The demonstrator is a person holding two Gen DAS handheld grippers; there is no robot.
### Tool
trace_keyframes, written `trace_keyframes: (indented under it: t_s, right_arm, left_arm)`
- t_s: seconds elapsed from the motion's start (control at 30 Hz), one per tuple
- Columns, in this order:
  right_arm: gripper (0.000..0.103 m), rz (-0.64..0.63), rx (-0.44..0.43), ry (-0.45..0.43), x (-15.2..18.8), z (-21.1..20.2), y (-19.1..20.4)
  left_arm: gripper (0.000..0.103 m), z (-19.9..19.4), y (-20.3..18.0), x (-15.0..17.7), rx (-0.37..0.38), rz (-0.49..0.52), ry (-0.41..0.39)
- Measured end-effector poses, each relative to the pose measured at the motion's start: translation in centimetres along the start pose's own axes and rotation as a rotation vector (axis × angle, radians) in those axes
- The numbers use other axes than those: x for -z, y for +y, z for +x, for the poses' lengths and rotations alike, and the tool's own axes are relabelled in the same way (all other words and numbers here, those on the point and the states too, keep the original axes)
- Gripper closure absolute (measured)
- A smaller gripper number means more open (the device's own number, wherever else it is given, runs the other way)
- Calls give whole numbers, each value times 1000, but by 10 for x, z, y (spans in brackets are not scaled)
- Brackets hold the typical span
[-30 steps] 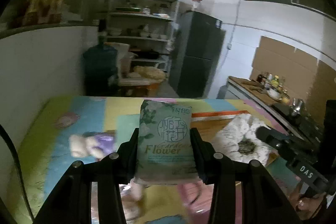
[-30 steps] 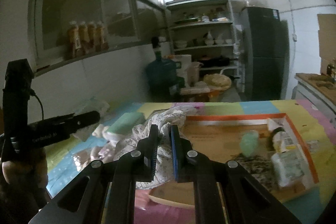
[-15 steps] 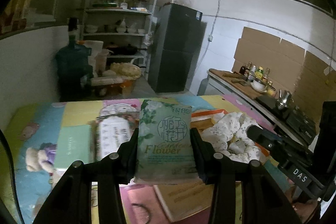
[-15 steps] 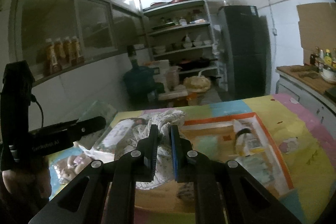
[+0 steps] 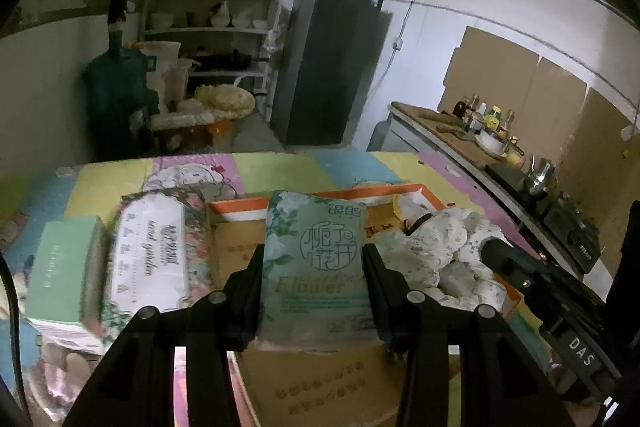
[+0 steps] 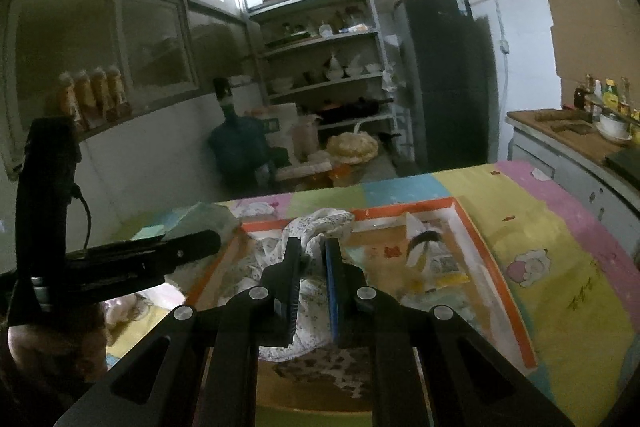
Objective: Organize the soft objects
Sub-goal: 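Lift and carry the tissue pack and cloth bundle over the tray with both tools, then lower both items into the tray and open both tools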
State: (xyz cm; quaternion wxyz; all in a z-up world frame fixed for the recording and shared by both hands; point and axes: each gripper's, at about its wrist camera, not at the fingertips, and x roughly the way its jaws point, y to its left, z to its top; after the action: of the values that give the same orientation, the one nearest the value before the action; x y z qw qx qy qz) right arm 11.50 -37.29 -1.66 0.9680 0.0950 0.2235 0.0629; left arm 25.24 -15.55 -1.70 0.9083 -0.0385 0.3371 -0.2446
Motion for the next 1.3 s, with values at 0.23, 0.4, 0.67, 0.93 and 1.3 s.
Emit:
trace_keyframes:
  t_s: [0.23, 0.4, 0.67, 0.93, 1.3]
  right_arm:
    - [91, 6, -1, 33, 5, 12, -7]
    - [91, 2, -7, 61, 9, 23, -10]
    - [90, 3, -16, 103, 15, 37, -14]
    - [88, 32, -27, 123, 15, 46, -20]
    - [82, 55, -36, 128, 15, 47, -26]
  left_arm:
    - [57, 23, -5, 5, 3, -9, 45]
    - [57, 39, -5, 9, -3, -14, 77]
    - [57, 55, -9, 13, -19, -3, 109]
    - [57, 67, -13, 15, -27, 25, 141]
    - [56, 74, -14, 14, -20, 22, 180]
